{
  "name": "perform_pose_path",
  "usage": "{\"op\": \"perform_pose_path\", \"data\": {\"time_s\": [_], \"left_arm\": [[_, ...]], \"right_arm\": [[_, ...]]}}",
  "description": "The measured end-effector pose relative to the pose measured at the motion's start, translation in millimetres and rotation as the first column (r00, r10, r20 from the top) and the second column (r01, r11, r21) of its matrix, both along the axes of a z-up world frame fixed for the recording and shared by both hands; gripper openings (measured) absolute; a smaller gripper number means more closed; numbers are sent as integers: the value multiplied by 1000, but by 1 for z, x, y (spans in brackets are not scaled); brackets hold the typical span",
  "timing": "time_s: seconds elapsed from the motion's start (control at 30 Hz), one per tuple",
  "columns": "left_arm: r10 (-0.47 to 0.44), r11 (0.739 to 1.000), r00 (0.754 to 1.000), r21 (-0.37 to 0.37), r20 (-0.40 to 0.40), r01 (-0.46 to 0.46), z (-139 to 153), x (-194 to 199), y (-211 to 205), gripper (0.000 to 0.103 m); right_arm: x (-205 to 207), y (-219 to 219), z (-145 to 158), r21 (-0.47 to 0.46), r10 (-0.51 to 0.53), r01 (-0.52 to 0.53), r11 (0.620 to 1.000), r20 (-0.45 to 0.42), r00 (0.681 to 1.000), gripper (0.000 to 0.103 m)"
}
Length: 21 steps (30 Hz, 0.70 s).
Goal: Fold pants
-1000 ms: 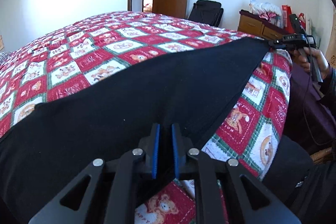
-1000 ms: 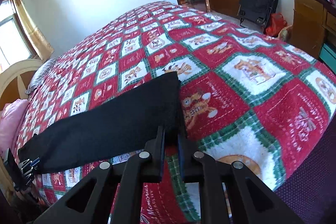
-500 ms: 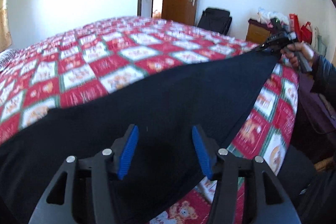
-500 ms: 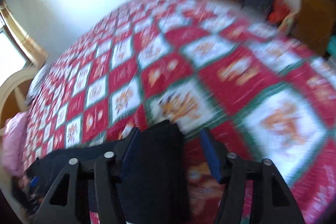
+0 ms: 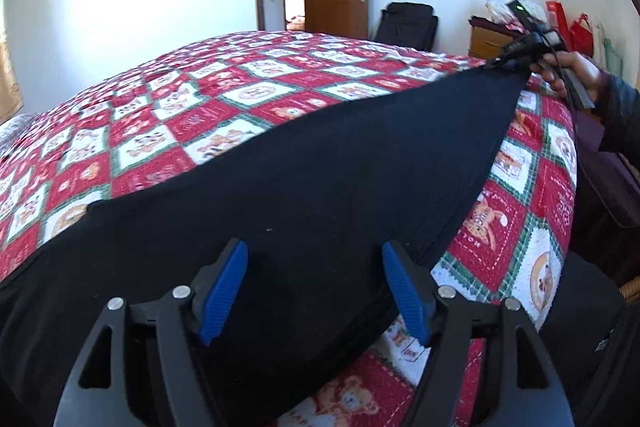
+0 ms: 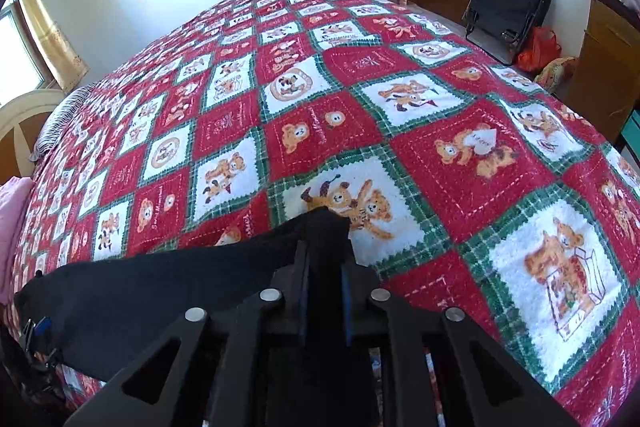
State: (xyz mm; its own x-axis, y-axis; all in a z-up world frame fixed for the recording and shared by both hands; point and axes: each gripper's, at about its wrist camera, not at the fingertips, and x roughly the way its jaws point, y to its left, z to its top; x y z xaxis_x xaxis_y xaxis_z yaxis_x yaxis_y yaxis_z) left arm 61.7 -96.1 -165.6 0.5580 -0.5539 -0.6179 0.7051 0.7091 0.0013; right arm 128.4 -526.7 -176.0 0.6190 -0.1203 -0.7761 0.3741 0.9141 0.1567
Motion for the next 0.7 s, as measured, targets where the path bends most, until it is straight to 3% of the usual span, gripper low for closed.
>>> {"op": "perform_pose_path", "data": {"time_s": [0.07,0.13,0.23,0.33,0.47,0.63,0.7], "left_arm": [[24,999,1000,-37,-7,-24,4,0,9,73],[49,997,999,-63,-8,-49,8,-1,17,73],[70,996,997,-61,-27,-72,3,0,22,73],[87,994,995,-66,-47,-90,-5,1,26,73],[89,993,995,-70,-45,-92,-5,-1,28,73],[96,991,994,-86,-52,-100,-4,-5,36,73],[110,989,992,-91,-54,-114,-2,-7,41,73]], "right_arm": [[-12,6,13,-102,-57,58,993,12,998,56],[-27,18,27,-119,-34,42,992,69,997,56],[-44,52,41,-95,85,-72,993,136,987,56],[-42,109,38,-95,270,-258,961,154,950,56],[-26,167,5,-39,425,-423,905,90,901,56],[-17,199,-43,3,462,-463,886,-56,885,56],[-25,206,-48,-40,478,-482,875,-85,874,56]]}}
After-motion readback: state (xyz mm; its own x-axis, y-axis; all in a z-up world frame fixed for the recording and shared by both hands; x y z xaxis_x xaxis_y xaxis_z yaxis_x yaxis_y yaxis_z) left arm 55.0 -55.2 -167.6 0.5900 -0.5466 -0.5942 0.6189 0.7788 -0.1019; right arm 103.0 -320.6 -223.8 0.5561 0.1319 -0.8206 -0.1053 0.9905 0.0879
